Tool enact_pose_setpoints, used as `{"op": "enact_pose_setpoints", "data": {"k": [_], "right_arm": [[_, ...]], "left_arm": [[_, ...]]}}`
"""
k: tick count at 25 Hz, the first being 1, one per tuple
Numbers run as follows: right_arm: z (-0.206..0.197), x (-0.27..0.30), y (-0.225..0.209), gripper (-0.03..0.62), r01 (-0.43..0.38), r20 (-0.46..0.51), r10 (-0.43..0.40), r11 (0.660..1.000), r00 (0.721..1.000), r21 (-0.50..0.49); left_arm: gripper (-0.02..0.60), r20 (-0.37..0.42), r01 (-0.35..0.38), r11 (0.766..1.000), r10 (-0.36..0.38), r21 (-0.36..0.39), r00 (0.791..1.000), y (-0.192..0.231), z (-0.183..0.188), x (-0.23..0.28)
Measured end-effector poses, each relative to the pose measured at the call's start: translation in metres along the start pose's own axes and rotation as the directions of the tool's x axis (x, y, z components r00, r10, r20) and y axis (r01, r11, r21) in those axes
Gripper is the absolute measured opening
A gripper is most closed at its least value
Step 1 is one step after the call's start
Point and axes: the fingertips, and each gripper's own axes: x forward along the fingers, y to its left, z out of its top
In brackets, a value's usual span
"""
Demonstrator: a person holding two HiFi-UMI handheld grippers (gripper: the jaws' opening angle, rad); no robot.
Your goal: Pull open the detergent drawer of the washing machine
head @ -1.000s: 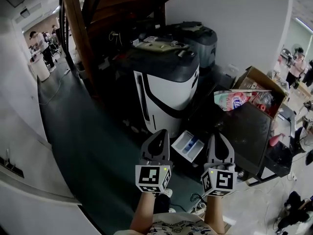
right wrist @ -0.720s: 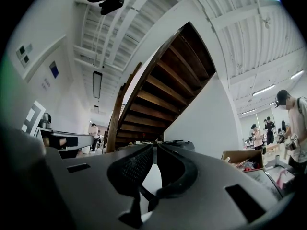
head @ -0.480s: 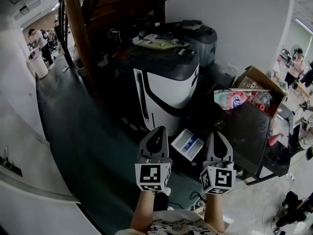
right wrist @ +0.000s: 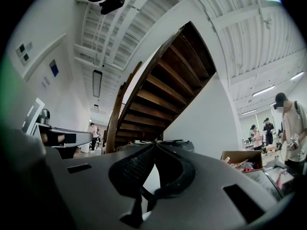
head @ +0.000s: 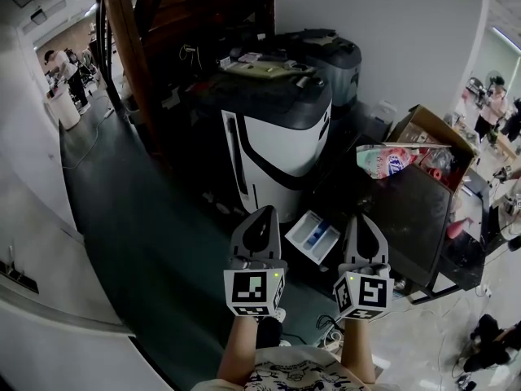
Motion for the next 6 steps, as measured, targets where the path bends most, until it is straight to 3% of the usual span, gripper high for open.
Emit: {"op": "enact_pose_setpoints", "data": {"k": [6], "right_arm": [[-0.0047,0.0051,0.0012,0.014,-0.003,-0.003,0.003,1.000,1.000,-0.010]], "left_arm": [[0.014,0.001,-0.001,1.000,0.001,0.002,1.000,0.0041,-0.0029,0.0019]]}}
